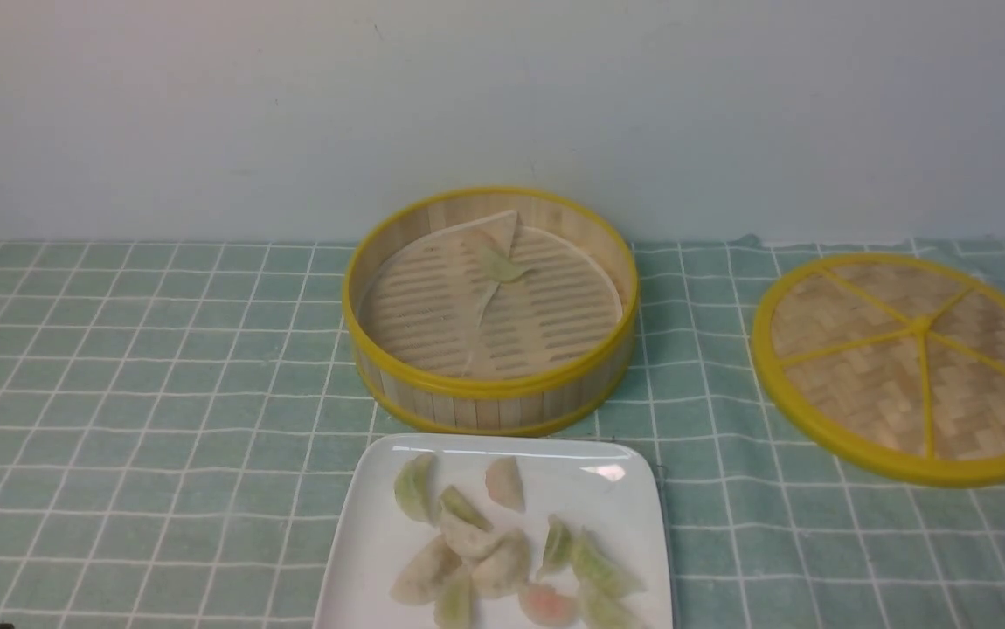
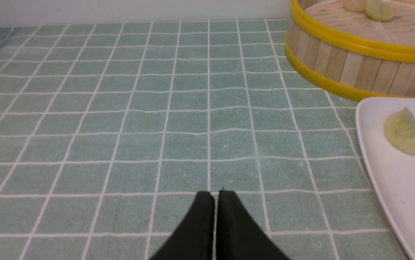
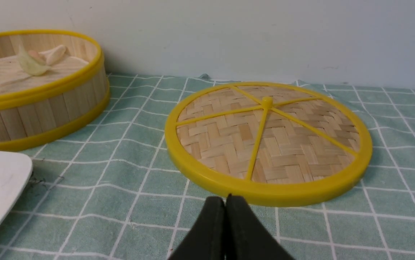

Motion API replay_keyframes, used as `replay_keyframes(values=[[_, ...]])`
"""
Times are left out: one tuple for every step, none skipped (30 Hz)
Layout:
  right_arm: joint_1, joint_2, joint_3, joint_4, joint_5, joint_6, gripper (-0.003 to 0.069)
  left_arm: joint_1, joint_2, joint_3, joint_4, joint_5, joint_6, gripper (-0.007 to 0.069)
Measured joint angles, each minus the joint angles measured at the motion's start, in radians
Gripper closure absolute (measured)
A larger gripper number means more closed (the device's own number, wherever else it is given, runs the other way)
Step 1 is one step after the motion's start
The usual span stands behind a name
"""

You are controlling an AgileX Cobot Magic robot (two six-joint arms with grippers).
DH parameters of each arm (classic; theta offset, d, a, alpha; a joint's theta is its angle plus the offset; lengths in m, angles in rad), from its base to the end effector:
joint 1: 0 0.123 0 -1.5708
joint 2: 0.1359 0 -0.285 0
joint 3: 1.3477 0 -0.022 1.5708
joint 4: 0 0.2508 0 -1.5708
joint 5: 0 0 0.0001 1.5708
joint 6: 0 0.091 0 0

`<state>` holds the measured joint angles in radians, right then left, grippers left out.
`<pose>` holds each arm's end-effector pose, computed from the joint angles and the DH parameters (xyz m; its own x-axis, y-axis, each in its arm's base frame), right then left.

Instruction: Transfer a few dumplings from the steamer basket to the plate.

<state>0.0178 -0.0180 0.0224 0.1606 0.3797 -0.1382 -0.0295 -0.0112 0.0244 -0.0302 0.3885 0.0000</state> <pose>0.0519 0.0063 0.1729 -0.2891 0.0060 -0.9573 -0.0713 0.9971 0.0277 0.0522 -0.0026 0.1707 -0.3101 -0.0188 -0.9505 0.0317 0.9990 -0.0301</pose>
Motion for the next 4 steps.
replay_keyframes(values=[[0.0, 0.0, 0.0, 0.0, 0.0, 0.0, 0.0673, 0.0, 0.0, 0.0, 0.0, 0.0, 0.0, 0.0631], [0.0, 0.0, 0.0, 0.0, 0.0, 0.0, 0.0673, 0.0, 0.0, 0.0, 0.0, 0.0, 0.0, 0.0631], [0.0, 0.0, 0.0, 0.0, 0.0, 0.0, 0.0673, 0.0, 0.0, 0.0, 0.0, 0.0, 0.0, 0.0631], [0.0, 0.0, 0.0, 0.0, 0.0, 0.0, 0.0673, 0.0, 0.0, 0.0, 0.0, 0.0, 0.0, 0.0631]])
